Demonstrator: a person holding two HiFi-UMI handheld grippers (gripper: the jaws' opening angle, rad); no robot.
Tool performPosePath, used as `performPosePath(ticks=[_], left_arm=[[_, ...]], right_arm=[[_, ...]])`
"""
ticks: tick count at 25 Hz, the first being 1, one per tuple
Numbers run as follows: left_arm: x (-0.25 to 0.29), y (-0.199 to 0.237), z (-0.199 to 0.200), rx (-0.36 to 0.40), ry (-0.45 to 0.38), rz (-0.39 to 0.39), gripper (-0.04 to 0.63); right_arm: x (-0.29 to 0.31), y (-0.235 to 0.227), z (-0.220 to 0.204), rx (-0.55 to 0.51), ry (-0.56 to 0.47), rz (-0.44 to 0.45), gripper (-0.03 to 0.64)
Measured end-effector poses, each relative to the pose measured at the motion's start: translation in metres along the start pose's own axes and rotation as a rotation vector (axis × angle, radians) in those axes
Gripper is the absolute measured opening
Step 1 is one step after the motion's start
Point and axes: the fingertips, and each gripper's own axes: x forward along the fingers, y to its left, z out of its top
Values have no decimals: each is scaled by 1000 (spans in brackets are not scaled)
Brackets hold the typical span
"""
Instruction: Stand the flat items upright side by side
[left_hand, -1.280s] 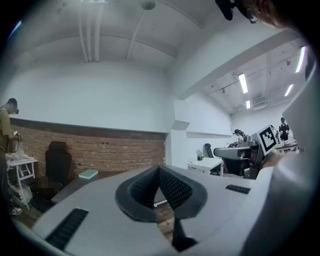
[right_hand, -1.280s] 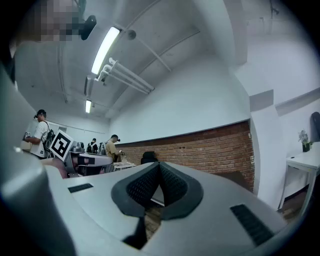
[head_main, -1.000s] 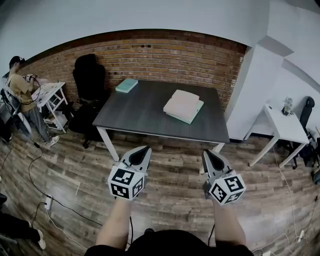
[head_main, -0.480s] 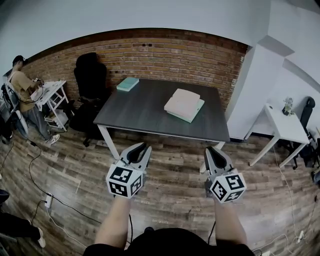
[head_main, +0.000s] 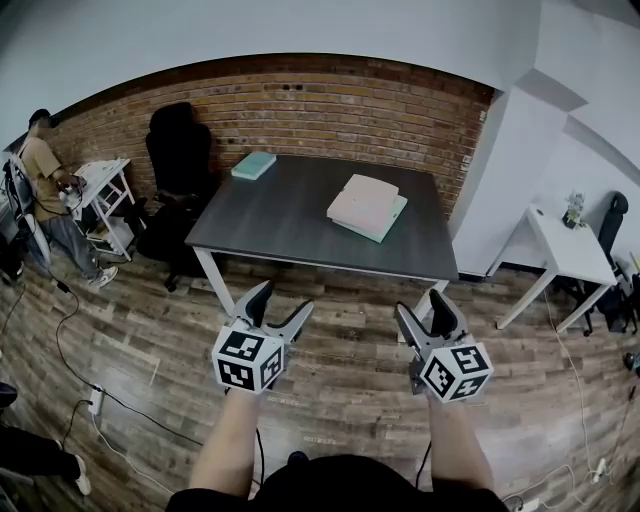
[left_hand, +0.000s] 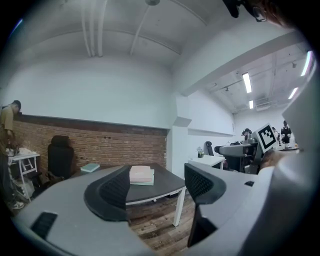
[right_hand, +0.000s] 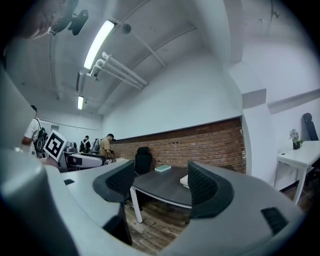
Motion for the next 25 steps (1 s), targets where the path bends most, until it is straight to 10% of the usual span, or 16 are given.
performPosePath(ticks=[10, 25], left_arm=[[-14, 5, -18, -40, 38, -33, 463], [-68, 74, -81, -105, 101, 6, 463]], right_arm=[[6, 16, -20, 53, 18, 18, 520], [35, 78, -108, 107, 173, 18, 525]])
